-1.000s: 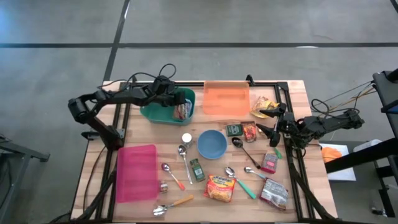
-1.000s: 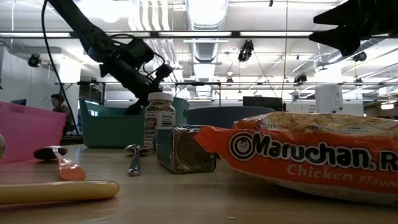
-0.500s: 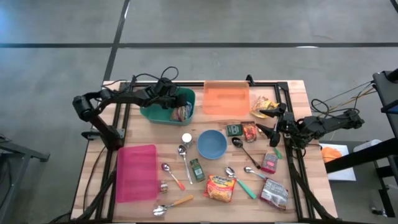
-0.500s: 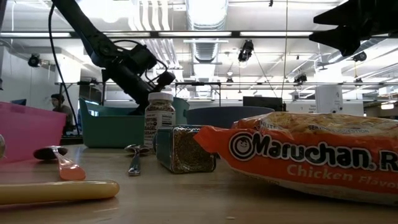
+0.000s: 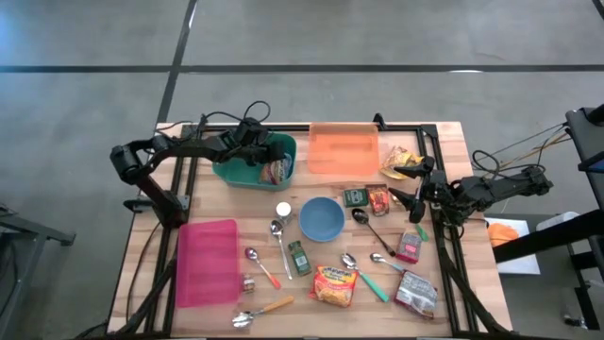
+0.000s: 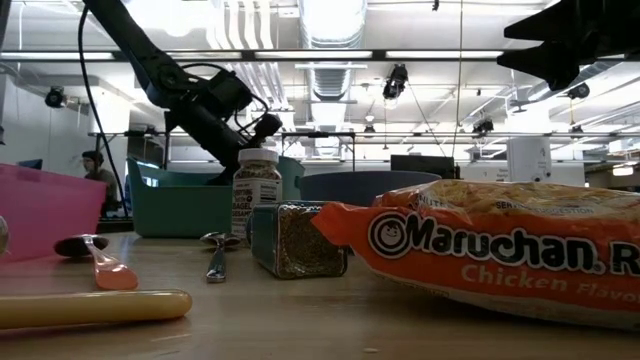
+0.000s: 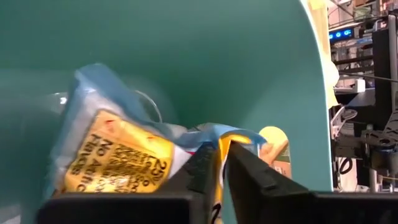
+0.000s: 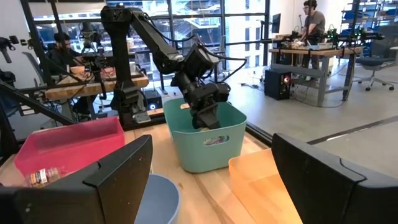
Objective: Pick & Place Food Item
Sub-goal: Put the light blue noodle pack into the green bin
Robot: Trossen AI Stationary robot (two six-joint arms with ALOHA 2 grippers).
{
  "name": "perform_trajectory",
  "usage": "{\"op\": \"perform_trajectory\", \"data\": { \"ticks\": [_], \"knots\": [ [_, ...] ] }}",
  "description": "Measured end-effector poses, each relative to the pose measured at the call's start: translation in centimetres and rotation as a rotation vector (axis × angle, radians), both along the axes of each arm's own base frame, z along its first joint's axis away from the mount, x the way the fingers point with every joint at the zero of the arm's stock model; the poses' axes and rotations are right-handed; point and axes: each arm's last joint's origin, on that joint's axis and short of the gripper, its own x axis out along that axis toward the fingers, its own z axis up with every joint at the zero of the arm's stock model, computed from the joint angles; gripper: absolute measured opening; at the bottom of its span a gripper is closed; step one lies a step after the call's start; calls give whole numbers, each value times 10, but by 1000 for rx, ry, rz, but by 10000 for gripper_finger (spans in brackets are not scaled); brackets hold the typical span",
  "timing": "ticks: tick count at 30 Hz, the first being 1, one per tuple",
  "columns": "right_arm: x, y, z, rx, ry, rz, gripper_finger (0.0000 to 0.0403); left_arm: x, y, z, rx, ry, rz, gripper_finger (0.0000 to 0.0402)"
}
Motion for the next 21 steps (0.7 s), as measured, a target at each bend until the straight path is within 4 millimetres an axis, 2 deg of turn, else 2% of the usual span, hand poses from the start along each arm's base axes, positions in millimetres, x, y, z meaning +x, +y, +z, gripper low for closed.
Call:
{"op": "perform_trajectory", "data": {
  "ticks": [6, 11, 17, 21],
  "knots": [
    [0, 0, 0, 0, 0, 0, 327, 2, 0, 3, -2, -21, -15, 150],
    [0, 0, 0, 0, 0, 0, 327, 3, 1, 5, -20, -60, -15, 211],
    [0, 0, 0, 0, 0, 0, 327, 4, 1, 9, -61, -89, 21, 263],
    [0, 0, 0, 2, -1, 0, 327, 5, 3, 17, -48, -104, 51, 282]
  ]
}}
